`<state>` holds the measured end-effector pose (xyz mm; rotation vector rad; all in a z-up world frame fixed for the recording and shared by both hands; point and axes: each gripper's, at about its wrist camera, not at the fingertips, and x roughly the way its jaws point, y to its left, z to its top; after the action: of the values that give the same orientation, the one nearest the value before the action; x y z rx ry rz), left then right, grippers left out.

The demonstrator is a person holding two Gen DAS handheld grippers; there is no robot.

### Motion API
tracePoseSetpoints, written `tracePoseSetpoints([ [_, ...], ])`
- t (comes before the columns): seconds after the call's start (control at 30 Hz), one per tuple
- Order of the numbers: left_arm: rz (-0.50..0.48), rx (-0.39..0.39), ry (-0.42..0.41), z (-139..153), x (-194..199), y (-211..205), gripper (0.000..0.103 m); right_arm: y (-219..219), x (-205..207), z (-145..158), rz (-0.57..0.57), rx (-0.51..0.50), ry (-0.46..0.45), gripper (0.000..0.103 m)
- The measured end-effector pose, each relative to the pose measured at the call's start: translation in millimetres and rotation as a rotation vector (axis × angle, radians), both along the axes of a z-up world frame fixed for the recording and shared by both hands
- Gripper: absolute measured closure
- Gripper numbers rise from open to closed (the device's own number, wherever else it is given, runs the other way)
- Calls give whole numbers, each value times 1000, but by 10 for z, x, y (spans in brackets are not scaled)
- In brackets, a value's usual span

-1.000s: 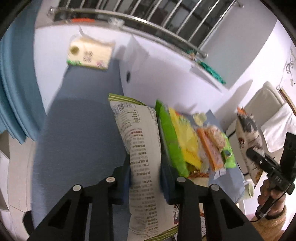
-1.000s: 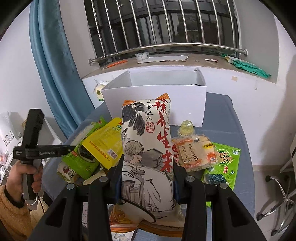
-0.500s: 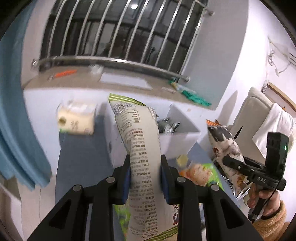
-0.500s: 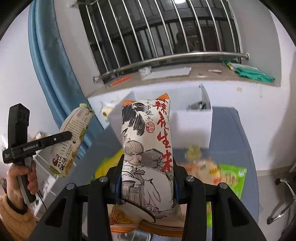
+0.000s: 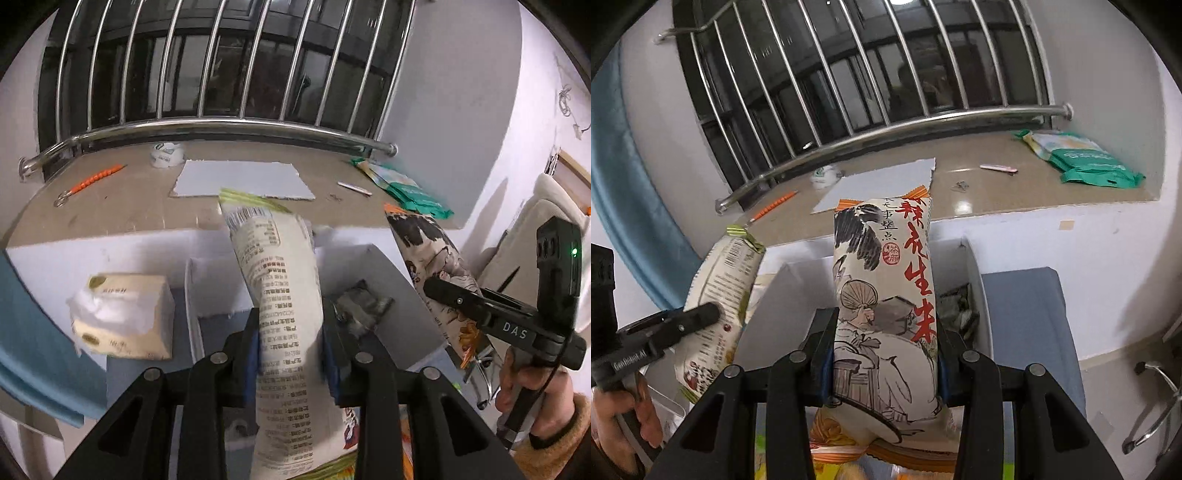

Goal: Organize snacks
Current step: 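Lower both bags into the white box and open both tools, then grasp the yellow bag with the left tool while the right tool grasps the round bread bag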

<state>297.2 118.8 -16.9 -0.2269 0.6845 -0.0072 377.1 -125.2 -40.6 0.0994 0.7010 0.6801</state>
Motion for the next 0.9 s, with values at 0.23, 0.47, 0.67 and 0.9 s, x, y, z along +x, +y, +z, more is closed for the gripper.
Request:
tracePoseSetpoints([
  [0.23, 87, -18, 45, -152, 32, 282, 0, 316, 280, -60, 46, -39, 31, 0],
  [0.47, 63, 42, 37, -99, -340, 187, 0, 91, -42, 76, 31, -6, -64, 0],
  [0.67, 49, 86, -13, 39, -866, -17, 0, -186, -483, 248, 67, 26, -144, 0],
  [0.9, 0, 84, -26, -75, -1528, -332, 0, -571, -1134, 151, 133, 10, -170, 0],
])
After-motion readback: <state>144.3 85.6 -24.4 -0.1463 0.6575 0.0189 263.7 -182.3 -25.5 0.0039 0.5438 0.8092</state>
